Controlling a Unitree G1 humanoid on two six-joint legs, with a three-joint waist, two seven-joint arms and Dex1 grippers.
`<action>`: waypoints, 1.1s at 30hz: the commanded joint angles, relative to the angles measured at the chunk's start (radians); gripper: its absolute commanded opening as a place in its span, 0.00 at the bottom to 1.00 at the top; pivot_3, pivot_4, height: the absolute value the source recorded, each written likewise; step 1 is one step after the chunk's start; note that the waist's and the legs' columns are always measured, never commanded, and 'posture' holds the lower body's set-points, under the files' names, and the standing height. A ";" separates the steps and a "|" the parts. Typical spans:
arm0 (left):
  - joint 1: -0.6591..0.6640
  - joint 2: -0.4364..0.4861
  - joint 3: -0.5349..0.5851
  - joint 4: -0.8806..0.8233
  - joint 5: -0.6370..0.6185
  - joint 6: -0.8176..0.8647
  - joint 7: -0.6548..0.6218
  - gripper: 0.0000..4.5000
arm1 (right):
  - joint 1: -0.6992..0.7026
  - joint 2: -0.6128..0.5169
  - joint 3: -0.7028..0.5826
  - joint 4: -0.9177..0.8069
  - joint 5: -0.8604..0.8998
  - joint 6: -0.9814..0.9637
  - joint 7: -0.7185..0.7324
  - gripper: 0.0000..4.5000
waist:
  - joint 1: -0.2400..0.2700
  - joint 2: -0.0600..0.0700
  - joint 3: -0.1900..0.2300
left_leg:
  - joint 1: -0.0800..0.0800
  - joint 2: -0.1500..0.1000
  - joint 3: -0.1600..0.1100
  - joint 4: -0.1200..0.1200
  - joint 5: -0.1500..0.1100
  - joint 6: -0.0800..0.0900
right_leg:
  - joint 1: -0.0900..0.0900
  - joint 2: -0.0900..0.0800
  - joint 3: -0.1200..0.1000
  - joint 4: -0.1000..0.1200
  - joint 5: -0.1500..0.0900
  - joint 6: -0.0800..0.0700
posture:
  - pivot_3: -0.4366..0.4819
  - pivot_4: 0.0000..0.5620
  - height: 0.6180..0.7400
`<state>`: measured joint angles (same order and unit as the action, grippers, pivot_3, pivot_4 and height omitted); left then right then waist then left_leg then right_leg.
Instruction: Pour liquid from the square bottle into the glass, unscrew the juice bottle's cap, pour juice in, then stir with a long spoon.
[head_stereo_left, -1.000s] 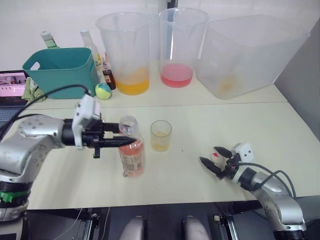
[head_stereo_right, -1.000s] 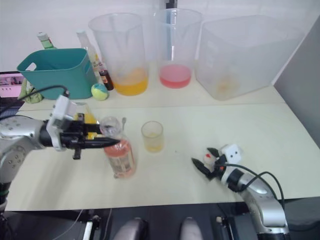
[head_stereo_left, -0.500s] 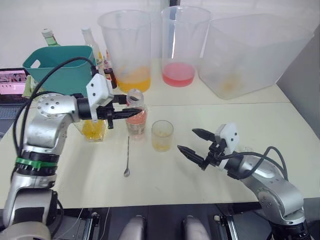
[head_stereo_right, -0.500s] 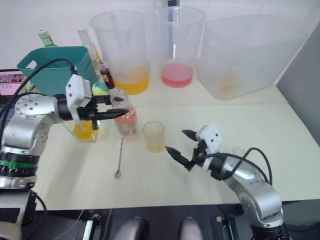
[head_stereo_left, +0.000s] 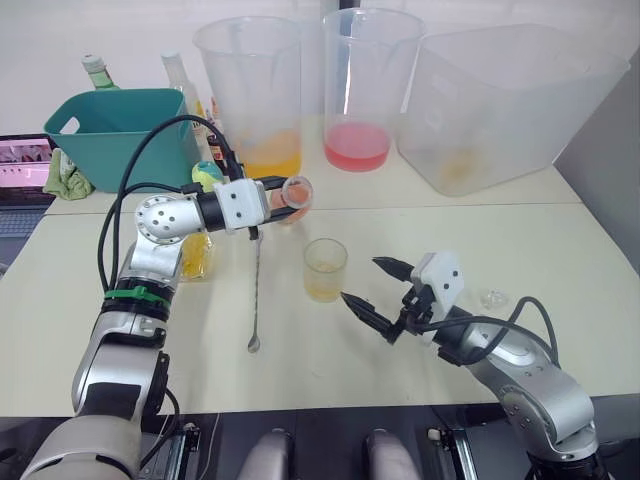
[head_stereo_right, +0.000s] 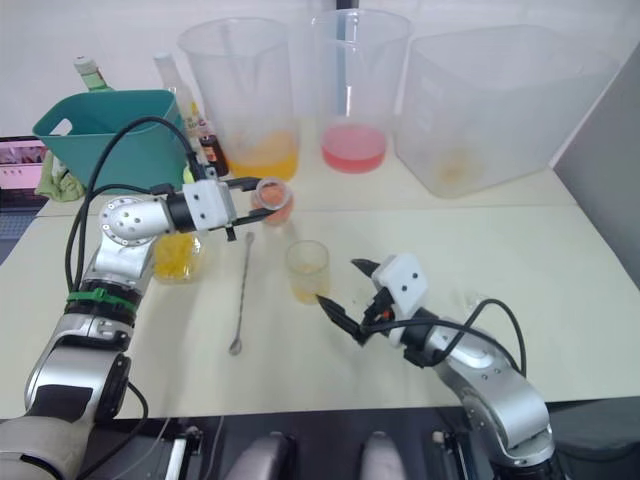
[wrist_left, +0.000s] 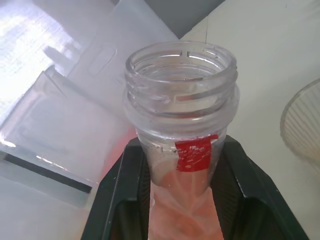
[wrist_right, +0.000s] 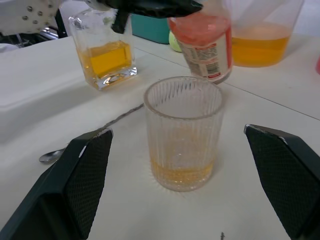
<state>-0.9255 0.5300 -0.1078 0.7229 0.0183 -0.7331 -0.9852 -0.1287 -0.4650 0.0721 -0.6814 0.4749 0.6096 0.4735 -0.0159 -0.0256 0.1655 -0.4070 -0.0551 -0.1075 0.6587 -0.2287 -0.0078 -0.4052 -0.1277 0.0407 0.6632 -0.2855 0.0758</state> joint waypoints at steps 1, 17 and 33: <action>-0.069 -0.011 -0.006 0.091 0.061 -0.169 0.092 0.28 | -0.001 -0.007 0.002 -0.049 -0.004 0.008 -0.013 0.99 | 0.001 0.000 0.000 | -0.001 0.000 0.000 0.001 0.000 0.000 | 0.000 0.000 0.000 0.000 0.000 0.000 | 0.48 0.27 0.91; -0.106 -0.014 -0.087 0.289 0.277 -0.386 0.339 0.28 | 0.014 0.007 0.026 -0.085 -0.010 0.050 -0.050 0.99 | -0.002 0.000 0.000 | 0.000 0.000 -0.001 0.002 0.000 0.000 | 0.000 0.000 -0.001 0.002 0.000 0.000 | 0.48 0.27 0.91; -0.145 0.044 -0.174 0.290 0.564 -0.449 0.691 0.28 | 0.011 0.005 0.015 -0.099 -0.003 0.076 -0.055 0.99 | -0.002 0.000 0.000 | -0.001 -0.001 -0.001 0.002 0.000 0.000 | 0.000 0.000 -0.001 0.002 0.000 0.000 | 0.48 0.27 0.91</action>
<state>-1.0213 0.5576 -0.2892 1.0359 0.5676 -1.1577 -0.3670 -0.1083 -0.4617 0.1040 -0.7361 0.4557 0.6881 0.4209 -0.0183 -0.0260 0.1655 -0.4076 -0.0560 -0.1086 0.6605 -0.2287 -0.0076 -0.4052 -0.1278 0.0396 0.6653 -0.2855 0.0763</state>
